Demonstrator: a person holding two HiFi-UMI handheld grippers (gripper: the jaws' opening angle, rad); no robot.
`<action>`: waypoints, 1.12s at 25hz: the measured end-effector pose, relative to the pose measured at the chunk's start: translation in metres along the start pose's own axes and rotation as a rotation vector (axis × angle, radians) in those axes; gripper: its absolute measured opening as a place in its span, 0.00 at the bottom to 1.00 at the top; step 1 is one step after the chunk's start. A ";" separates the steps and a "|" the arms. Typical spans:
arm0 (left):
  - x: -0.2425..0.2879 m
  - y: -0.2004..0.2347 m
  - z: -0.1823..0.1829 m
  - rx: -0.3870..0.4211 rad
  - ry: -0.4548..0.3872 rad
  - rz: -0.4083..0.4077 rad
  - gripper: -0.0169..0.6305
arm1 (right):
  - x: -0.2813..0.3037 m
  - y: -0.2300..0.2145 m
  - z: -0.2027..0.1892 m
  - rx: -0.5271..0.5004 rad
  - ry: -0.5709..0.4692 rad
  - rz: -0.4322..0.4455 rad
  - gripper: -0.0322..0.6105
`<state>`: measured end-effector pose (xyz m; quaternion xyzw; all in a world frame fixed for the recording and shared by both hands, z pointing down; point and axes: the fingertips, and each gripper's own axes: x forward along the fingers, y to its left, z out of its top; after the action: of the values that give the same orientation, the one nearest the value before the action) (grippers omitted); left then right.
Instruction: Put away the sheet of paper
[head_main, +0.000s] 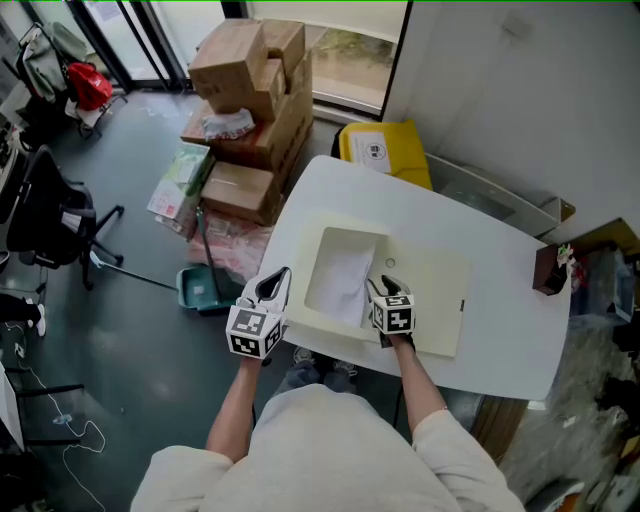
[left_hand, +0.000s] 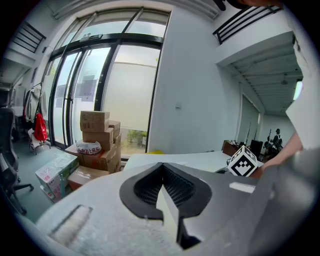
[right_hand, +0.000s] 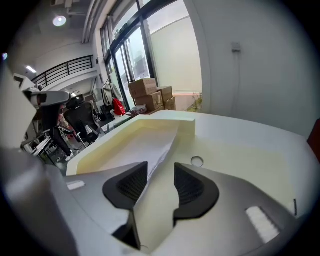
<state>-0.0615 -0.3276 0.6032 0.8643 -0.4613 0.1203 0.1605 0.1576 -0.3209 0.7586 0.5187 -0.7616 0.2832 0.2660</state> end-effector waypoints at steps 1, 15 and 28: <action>0.001 -0.003 0.001 0.003 -0.002 -0.006 0.03 | -0.005 -0.003 0.003 0.003 -0.017 -0.009 0.30; 0.017 -0.043 0.021 0.042 -0.042 -0.090 0.03 | -0.109 -0.029 0.049 -0.030 -0.280 -0.167 0.05; 0.008 -0.057 0.049 0.074 -0.103 -0.103 0.03 | -0.192 -0.033 0.079 -0.034 -0.459 -0.246 0.05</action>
<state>-0.0066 -0.3226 0.5516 0.8972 -0.4192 0.0841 0.1104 0.2416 -0.2647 0.5745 0.6534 -0.7380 0.1108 0.1273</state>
